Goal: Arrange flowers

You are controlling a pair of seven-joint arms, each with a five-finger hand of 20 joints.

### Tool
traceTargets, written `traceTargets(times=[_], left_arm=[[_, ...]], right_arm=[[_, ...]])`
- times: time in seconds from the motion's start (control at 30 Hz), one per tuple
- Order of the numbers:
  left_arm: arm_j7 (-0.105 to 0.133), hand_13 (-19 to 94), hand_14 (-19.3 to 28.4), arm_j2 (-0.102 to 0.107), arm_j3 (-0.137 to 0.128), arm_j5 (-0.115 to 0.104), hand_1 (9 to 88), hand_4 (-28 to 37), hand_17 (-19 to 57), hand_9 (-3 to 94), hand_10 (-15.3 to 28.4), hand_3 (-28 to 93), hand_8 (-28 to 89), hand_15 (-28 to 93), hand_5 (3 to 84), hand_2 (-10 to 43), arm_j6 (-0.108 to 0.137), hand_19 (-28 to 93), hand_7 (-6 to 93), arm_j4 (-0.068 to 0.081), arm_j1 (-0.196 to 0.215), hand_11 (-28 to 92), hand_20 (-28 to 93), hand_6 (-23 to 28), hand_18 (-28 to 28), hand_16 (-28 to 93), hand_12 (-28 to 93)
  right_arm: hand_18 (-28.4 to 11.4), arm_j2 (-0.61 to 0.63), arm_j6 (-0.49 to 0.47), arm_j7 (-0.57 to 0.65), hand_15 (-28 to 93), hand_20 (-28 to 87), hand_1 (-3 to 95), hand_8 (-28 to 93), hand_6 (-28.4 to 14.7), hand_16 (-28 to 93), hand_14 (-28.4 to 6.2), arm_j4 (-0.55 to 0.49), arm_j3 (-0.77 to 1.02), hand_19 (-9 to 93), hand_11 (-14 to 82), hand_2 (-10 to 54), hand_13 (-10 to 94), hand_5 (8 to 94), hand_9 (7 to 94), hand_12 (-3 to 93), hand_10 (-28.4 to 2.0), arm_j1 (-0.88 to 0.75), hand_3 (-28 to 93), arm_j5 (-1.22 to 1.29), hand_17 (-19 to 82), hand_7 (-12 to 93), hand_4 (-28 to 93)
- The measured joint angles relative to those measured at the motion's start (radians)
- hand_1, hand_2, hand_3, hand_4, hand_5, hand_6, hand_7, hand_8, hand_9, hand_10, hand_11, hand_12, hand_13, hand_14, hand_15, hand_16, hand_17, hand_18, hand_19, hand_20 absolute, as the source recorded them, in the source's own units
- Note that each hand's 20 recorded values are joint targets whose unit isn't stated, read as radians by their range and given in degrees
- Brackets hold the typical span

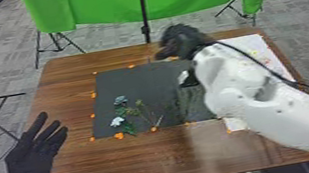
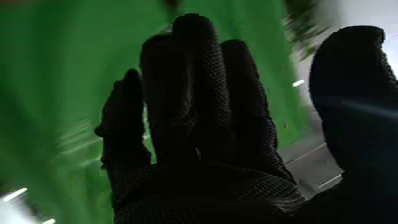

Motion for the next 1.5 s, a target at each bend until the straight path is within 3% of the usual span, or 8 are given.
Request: traceTargets(times=[0.13,0.33,0.47,0.73,0.9,1.03,1.2,1.5], left_arm=[[0.002,24,28.1,-0.005,0.0,0.0,18.3,-28.3,-10.2,34.8,19.2,81,-10,48,36.1,5.3,-0.002,53,10.9,0.0,0.003,20,8,6.7,27.4,-8,10],[0.042,24,28.2,0.005,0.016,-0.006,16.6,-28.3,-10.3,34.8,19.2,81,-10,48,35.8,5.6,0.0,53,11.0,0.0,0.009,20,8,6.6,27.4,-8,10],[0.048,24,28.2,0.011,0.02,-0.007,16.4,-28.3,-10.3,34.8,19.2,81,-10,48,35.7,5.5,0.0,53,11.1,0.0,0.012,20,8,6.6,27.5,-8,10],[0.043,24,28.2,0.007,0.02,-0.005,16.4,-28.3,-10.3,34.9,19.3,81,-10,48,35.5,5.6,-0.001,53,11.3,0.0,0.011,20,8,6.5,27.6,-8,10],[0.041,24,28.2,0.003,0.019,-0.005,16.5,-28.3,-10.2,35.0,19.3,81,-10,48,35.4,5.5,-0.001,53,11.4,0.001,0.011,20,8,6.6,27.6,-8,10],[0.041,24,28.2,0.003,0.022,-0.005,16.6,-28.3,-10.2,35.0,19.4,81,-10,48,35.4,5.5,-0.002,53,11.4,0.003,0.009,20,8,6.6,27.7,-8,10],[0.034,24,28.2,0.003,0.023,-0.003,16.7,-28.3,-10.2,35.0,19.4,81,-10,48,35.5,5.6,-0.002,53,11.4,0.005,0.004,20,8,6.7,27.6,-8,10],[0.009,24,28.2,-0.01,0.01,0.005,16.8,-28.3,-10.2,35.1,19.4,81,-10,48,35.6,5.5,-0.007,53,11.5,0.005,0.003,20,8,6.8,27.5,-8,10]], right_arm=[[-23.1,0.125,0.048,0.035,70,47,33.2,-13,-1.1,13,-12.4,-0.034,0.131,77,26.1,-9.5,57,58.6,62.7,14.3,-14.7,-0.124,74,-0.002,19,15,-28],[-23.2,0.269,0.08,0.121,70,46,33.0,-13,-1.4,12,-13.0,-0.033,0.268,78,22.2,-9.5,55,56.4,57.3,13.6,-16.1,-0.3,74,-0.027,19,15,-28],[-23.2,0.317,0.092,0.165,71,45,33.0,-13,-1.5,12,-13.2,-0.016,0.329,79,20.6,-9.5,54,55.5,55.8,13.6,-16.5,-0.393,75,-0.059,19,15,-28],[-23.2,0.333,0.083,0.222,71,44,33.3,-13,-0.6,11,-13.8,0.055,0.363,79,19.1,-9.5,53,53.4,53.8,13.7,-16.7,-0.465,76,-0.101,19,15,-28],[-23.2,0.343,0.082,0.25,71,44,33.7,-13,-0.7,10,-13.9,0.158,0.2,79,18.7,-9.5,52,52.3,52.9,13.6,-16.8,-0.373,77,-0.095,19,15,-28],[-22.6,0.337,0.082,0.266,68,43,41.0,-14,1.9,11,-10.2,0.232,0.088,82,21.7,-9.5,62,59.1,64.3,14.0,-13.6,-0.284,78,-0.076,24,17,-28],[-20.3,0.336,0.102,0.271,60,41,57.6,0,2.7,25,-3.7,0.265,-0.003,87,11.1,-9.5,76,81.7,90.3,32.1,-6.6,-0.205,66,-0.1,33,19,-28],[-20.0,0.334,0.224,0.277,62,41,59.4,1,2.3,25,-3.3,0.263,-0.013,90,17.0,-9.5,81,86.6,93.7,32.5,-5.7,-0.221,67,-0.214,36,18,-28]])
